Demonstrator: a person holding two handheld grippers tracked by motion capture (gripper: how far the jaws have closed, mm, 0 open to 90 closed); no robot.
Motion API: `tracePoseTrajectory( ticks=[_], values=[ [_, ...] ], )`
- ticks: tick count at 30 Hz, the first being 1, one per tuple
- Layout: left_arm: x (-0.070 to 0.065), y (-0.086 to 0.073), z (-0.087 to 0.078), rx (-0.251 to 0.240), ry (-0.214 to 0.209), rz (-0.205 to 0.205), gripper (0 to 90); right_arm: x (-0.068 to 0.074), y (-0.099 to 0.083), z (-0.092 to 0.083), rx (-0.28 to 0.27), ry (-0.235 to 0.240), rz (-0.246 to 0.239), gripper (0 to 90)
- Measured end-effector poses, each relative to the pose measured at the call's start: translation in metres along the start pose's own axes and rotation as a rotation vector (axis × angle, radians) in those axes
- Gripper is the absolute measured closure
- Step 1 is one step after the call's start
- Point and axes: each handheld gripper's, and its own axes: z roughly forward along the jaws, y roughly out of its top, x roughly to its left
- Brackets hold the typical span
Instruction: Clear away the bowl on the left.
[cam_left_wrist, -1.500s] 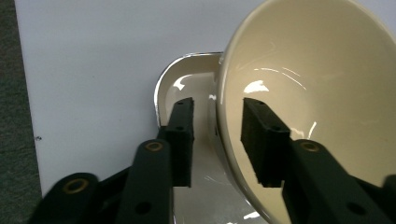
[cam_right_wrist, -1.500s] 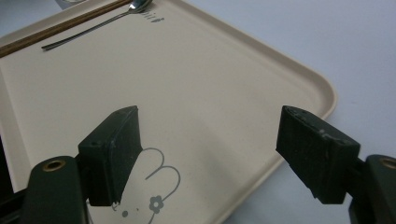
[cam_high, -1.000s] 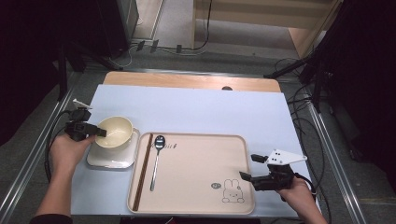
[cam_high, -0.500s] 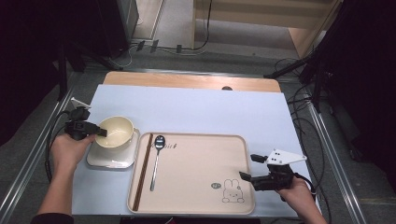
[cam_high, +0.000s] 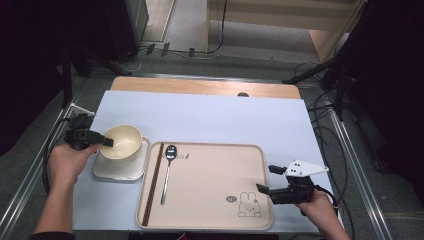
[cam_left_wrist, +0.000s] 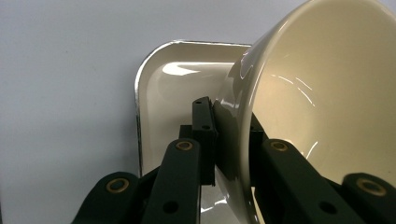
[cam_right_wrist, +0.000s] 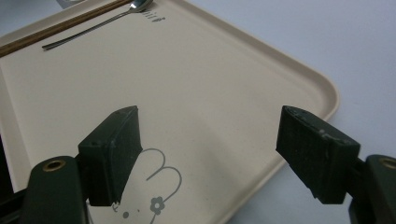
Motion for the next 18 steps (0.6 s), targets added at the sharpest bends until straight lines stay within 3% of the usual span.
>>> tracePoseTrajectory(
  ticks=[10, 18],
  values=[
    [-0.005, -0.004, -0.011, 0.005, -0.069, 0.015, 83.3, 0.000, 0.000, 0.000, -0.002, 0.001, 0.001, 22.0],
    [-0.017, -0.005, -0.014, 0.022, -0.089, 0.061, 83.2, 0.001, 0.001, 0.000, -0.003, 0.003, 0.000, 22.0]
  ],
)
